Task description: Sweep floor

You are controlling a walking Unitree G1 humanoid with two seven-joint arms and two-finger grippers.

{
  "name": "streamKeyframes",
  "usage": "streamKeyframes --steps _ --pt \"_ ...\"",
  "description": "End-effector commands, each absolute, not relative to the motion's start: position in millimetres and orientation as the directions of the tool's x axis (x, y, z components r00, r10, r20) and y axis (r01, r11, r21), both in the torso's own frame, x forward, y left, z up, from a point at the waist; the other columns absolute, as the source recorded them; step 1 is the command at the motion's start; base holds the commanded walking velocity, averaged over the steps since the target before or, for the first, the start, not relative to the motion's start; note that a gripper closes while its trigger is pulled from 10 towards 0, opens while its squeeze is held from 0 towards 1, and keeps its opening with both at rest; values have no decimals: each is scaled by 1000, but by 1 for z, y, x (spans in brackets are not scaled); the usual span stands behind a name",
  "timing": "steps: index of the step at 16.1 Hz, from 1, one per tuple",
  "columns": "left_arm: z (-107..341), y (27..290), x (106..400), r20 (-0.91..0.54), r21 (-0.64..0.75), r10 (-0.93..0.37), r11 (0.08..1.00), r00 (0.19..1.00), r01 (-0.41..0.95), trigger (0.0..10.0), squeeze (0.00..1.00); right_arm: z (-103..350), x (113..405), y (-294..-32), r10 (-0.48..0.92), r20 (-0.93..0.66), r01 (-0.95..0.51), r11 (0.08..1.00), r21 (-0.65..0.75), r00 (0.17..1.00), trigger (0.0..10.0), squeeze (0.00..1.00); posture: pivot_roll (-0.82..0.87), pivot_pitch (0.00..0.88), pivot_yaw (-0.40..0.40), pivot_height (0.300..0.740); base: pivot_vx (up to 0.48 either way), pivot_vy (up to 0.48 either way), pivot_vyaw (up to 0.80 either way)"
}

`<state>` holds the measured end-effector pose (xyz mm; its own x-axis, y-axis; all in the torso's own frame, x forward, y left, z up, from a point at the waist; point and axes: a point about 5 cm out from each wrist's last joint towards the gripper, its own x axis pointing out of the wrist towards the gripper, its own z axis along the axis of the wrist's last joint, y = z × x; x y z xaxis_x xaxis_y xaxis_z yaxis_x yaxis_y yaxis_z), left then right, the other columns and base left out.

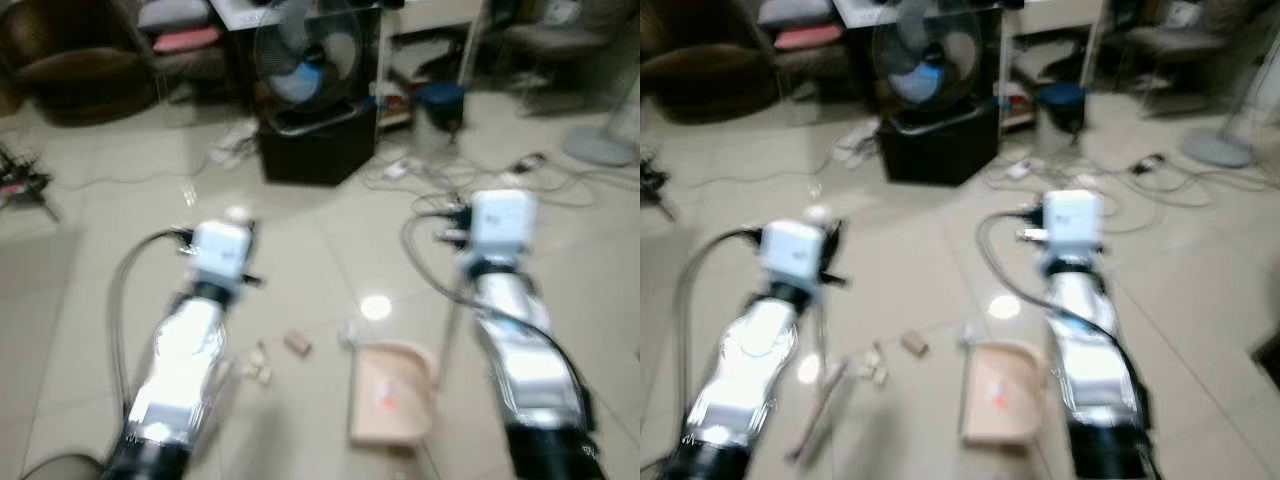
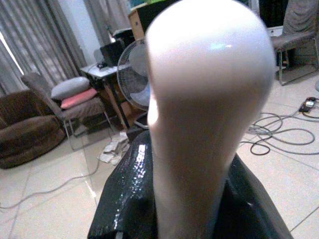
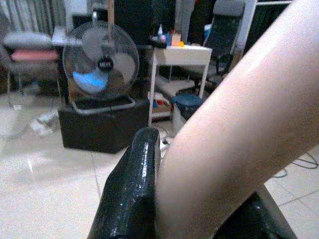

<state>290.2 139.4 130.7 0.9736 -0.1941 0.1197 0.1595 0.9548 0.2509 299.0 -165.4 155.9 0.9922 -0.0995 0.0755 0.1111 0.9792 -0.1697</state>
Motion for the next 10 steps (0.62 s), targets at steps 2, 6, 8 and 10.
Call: streamKeyframes --steps 2,6,8,10 --pt "138 150 293 147 262 -162 958 976 120 10000 0 168 302 -150 -48 125 67 986 -152 991 10000 0 -94 0 68 740 364 0 800" --pt "138 150 294 145 264 -163 957 976 120 10000 0 167 302 -151 -54 128 72 988 -140 990 10000 0 -96 0 74 740 359 0 400" --pt "138 149 295 144 265 -164 956 976 122 10000 0 165 302 -151 -51 124 68 988 -141 991 10000 0 -97 0 77 740 362 0 0" --pt "138 150 295 144 264 -166 956 976 124 10000 0 164 302 -150 -47 117 62 989 -133 992 10000 0 -97 0 78 740 360 0 0"
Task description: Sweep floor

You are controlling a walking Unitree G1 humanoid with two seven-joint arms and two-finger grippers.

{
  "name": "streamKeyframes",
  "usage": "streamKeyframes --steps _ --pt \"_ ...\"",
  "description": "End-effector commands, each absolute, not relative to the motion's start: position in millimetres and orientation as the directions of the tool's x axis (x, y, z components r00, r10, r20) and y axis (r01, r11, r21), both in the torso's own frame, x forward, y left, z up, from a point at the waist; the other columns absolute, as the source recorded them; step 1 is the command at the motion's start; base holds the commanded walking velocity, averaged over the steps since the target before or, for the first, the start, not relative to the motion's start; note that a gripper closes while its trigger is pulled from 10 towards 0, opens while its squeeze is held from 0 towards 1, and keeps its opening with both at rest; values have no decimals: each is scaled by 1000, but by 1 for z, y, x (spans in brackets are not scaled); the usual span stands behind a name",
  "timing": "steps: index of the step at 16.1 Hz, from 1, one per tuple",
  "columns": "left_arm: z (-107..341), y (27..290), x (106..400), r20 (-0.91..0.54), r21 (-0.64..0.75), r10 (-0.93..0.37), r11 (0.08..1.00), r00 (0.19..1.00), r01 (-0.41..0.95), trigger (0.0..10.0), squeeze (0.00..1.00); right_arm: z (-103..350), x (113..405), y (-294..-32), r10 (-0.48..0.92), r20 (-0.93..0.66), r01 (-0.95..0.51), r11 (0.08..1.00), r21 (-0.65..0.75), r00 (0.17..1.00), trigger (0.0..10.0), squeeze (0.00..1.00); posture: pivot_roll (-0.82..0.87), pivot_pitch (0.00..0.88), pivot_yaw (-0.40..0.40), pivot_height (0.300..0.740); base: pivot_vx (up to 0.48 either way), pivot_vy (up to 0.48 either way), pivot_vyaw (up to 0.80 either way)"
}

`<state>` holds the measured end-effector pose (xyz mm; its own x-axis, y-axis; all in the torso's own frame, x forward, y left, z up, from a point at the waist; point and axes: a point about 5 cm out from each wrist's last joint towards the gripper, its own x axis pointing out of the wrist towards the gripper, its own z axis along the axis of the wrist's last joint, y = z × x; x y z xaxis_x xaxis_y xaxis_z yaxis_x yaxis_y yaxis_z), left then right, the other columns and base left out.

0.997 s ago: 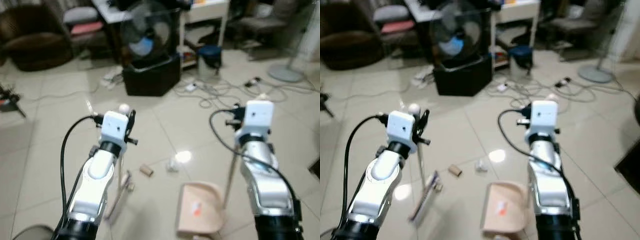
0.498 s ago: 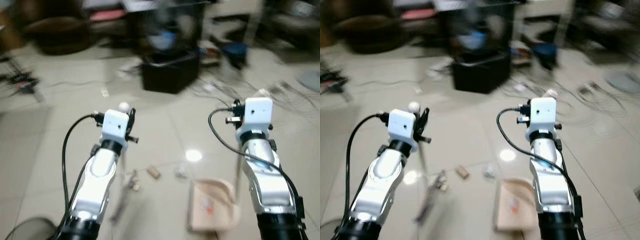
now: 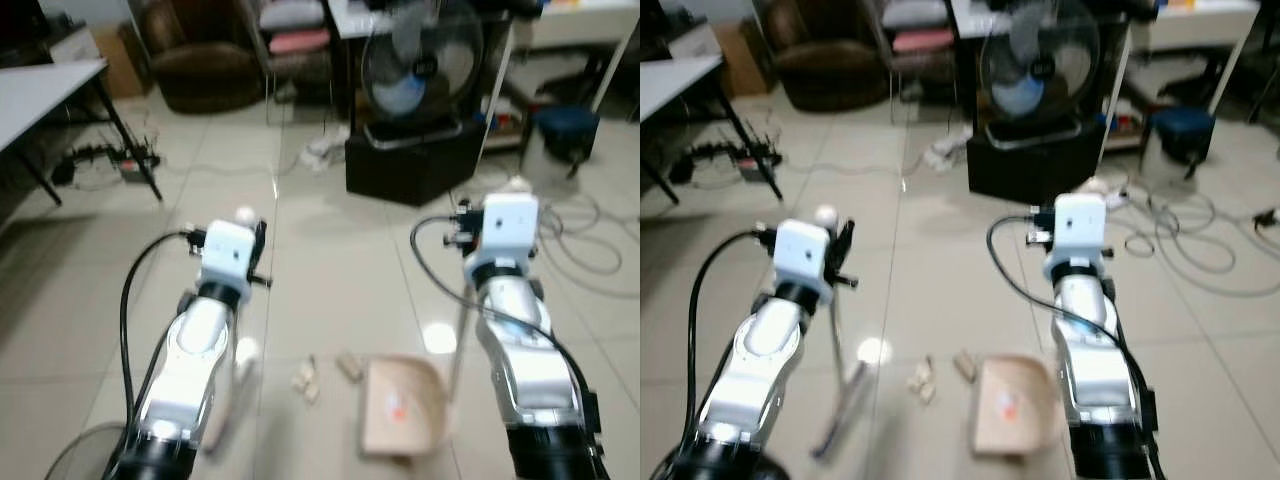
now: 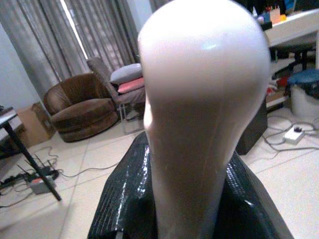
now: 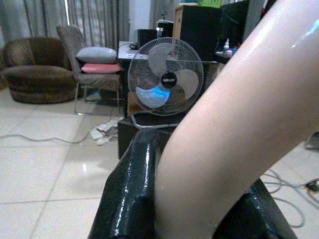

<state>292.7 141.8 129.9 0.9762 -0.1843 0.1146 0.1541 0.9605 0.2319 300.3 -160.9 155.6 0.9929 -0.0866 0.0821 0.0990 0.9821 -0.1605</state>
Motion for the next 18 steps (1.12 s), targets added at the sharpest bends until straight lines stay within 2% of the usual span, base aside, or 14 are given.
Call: streamKeyframes --steps 1,10,11,18 --pt "138 150 295 143 266 -166 956 976 124 10000 0 163 302 -149 -44 116 59 990 -131 992 10000 0 -96 0 79 740 360 0 0" --pt "138 149 298 141 268 -175 954 974 132 10000 0 159 301 -143 12 96 3 989 -150 995 10000 0 -96 0 86 740 360 0 63" --pt "138 149 298 141 269 -175 954 974 132 10000 0 159 301 -142 8 98 7 989 -150 995 10000 0 -96 0 86 740 364 0 800" --pt "136 147 298 136 265 -183 954 974 142 10000 0 156 299 -144 -7 98 21 990 -142 995 10000 0 -99 0 86 740 358 0 0"
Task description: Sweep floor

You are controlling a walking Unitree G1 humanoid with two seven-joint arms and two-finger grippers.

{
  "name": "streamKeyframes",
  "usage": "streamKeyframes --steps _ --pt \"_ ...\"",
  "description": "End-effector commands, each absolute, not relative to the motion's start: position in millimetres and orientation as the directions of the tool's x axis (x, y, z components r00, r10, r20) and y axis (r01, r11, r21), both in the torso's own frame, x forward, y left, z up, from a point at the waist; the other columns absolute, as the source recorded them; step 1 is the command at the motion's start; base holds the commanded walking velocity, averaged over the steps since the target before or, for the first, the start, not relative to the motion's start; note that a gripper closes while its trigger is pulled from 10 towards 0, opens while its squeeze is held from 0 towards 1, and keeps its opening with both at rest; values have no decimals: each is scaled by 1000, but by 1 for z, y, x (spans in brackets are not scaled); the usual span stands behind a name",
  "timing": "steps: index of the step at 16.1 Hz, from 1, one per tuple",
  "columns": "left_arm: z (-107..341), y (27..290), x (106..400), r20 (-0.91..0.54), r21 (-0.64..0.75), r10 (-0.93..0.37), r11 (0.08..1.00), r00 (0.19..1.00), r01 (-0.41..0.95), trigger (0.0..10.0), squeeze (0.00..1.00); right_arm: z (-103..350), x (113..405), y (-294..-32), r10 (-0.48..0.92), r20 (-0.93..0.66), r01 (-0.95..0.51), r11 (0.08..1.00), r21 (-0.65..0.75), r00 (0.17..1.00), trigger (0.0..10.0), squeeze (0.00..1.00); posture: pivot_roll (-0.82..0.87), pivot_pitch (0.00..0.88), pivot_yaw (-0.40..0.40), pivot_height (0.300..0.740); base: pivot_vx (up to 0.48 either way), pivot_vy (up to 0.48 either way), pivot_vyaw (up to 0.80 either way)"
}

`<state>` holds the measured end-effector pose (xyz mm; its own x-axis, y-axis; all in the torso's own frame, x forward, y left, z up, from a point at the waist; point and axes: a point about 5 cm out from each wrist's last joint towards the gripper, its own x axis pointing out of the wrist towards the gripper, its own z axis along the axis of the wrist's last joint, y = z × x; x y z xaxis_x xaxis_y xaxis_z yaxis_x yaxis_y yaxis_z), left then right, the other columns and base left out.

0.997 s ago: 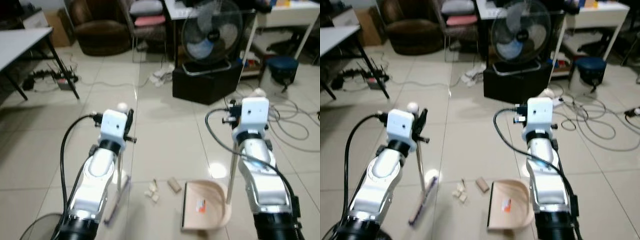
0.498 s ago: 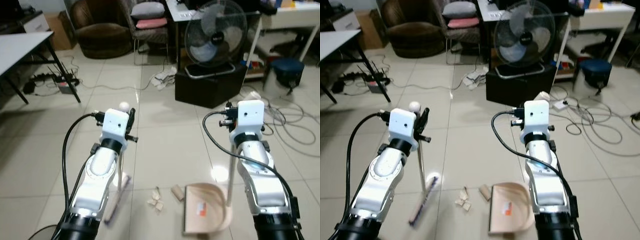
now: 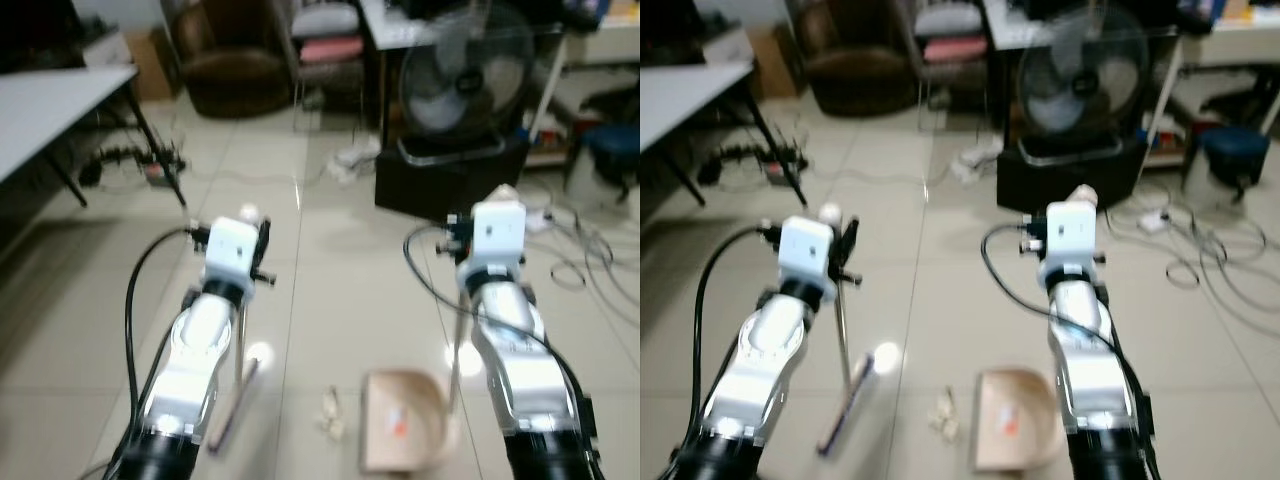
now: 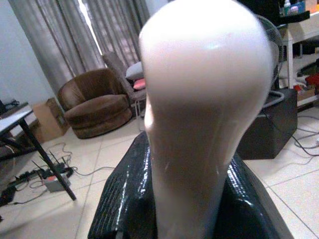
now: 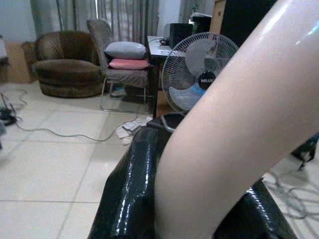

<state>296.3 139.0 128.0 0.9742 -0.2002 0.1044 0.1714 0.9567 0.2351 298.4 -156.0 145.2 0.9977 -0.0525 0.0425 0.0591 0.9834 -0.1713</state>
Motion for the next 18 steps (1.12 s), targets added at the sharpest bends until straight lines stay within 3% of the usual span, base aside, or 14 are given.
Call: streamKeyframes --steps 1,9,12,18 --pt "136 147 298 136 264 -183 954 974 142 10000 0 156 298 -143 -4 101 18 989 -146 995 10000 0 -99 0 85 740 360 0 0" --pt "135 140 303 133 265 -218 948 967 177 10000 0 155 305 -146 51 133 -21 976 -217 990 10000 0 -89 0 101 740 360 0 0" --pt "137 136 309 136 252 -216 951 967 177 10000 0 153 309 -147 83 143 -45 968 -247 986 10000 0 -75 0 110 740 0 0 0" --pt "128 128 314 140 235 -192 959 971 156 10000 0 152 317 -135 150 174 -78 928 -364 973 10000 0 -72 155 149 740 0 0 0"
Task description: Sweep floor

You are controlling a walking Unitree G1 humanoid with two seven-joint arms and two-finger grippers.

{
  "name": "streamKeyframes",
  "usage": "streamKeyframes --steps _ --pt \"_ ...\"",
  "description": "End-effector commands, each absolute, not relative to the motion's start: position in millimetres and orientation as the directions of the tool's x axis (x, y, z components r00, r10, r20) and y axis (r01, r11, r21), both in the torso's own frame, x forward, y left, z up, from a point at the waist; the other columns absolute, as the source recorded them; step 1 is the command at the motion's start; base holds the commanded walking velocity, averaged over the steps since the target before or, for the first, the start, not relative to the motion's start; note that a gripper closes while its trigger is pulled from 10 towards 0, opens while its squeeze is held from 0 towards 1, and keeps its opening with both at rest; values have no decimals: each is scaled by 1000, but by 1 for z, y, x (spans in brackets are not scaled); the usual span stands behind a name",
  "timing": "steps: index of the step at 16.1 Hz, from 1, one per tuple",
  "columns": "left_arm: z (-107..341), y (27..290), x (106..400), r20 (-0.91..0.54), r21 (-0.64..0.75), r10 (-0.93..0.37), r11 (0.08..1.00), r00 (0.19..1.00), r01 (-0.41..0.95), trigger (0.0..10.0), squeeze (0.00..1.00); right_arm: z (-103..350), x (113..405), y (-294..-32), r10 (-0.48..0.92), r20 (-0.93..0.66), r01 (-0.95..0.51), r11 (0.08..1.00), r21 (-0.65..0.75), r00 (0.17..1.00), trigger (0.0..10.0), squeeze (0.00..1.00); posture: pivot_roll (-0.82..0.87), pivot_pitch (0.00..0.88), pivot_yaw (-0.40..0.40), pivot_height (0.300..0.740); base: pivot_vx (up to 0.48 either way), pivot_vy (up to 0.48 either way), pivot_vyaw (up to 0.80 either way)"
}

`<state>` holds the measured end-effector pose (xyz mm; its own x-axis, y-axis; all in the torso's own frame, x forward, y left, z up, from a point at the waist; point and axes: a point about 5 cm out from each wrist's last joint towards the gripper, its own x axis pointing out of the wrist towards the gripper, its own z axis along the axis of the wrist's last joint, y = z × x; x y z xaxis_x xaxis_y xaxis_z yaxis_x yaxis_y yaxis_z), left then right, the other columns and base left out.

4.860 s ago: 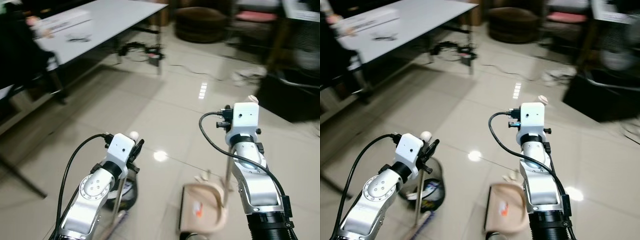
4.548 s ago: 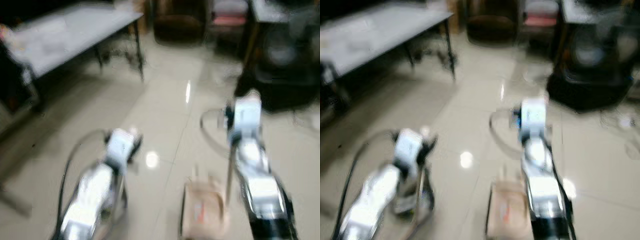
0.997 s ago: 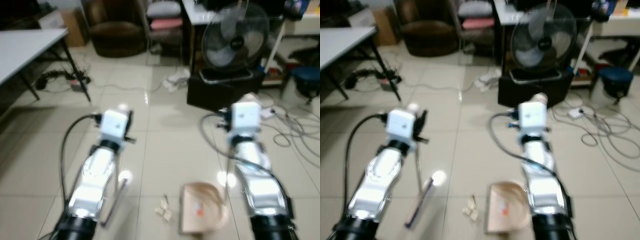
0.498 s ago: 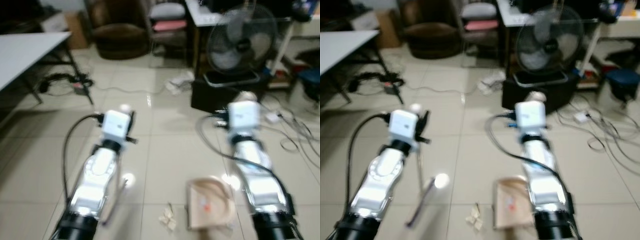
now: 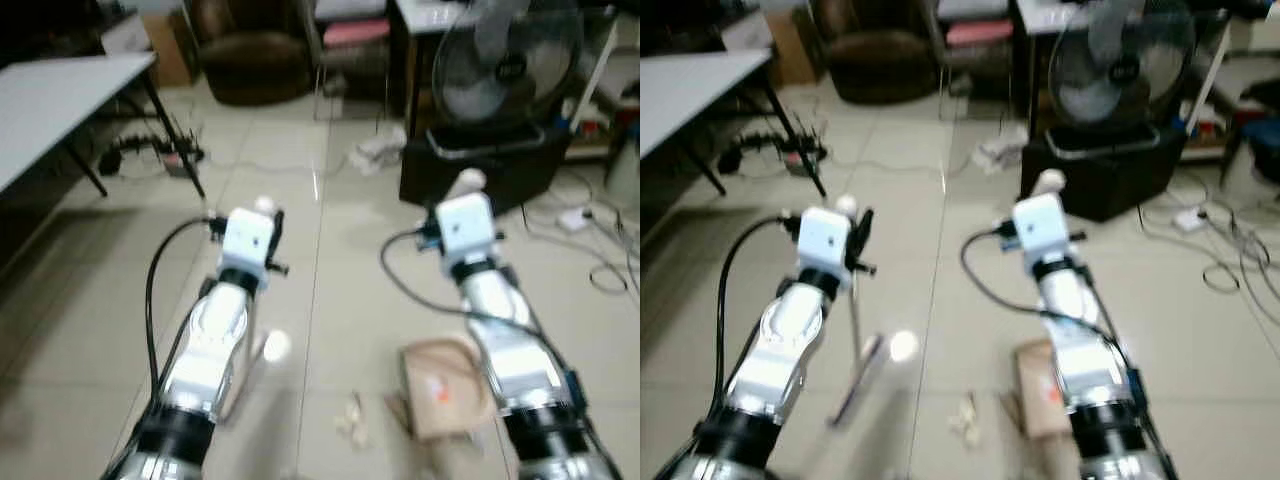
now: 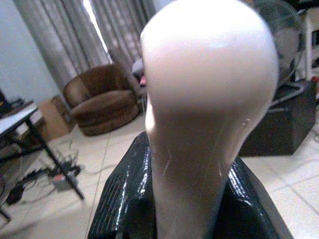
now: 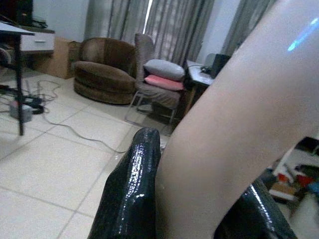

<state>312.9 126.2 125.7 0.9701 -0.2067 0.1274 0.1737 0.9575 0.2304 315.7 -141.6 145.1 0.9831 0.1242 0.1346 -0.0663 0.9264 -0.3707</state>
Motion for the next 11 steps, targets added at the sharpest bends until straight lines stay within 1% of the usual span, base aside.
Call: streamKeyframes --steps 1,2,4,7,9,11 --pt "126 126 316 133 225 -184 963 974 151 10000 0 150 317 -134 164 173 -87 920 -382 971 10000 0 -70 190 154 740 0 0 0" --pt "122 124 318 124 224 -179 963 976 149 10000 0 148 318 -132 176 171 -92 906 -412 969 10000 0 -72 214 161 740 0 0 0" --pt "116 123 318 119 230 -191 960 974 160 10000 0 153 317 -128 166 197 -72 908 -413 966 10000 0 -79 264 168 740 0 0 0" --pt "113 120 323 152 189 -144 975 978 114 10000 0 152 318 -123 148 216 -51 914 -402 965 10000 0 -58 317 172 740 0 0 0" --pt "115 119 329 167 176 -99 982 981 69 10000 0 152 321 -114 150 240 -45 918 -395 959 10000 0 -57 338 180 740 0 0 0" --pt "119 116 335 184 160 -87 985 979 58 10000 0 155 322 -103 168 270 -46 913 -405 948 10000 0 -54 351 185 740 0 0 0"
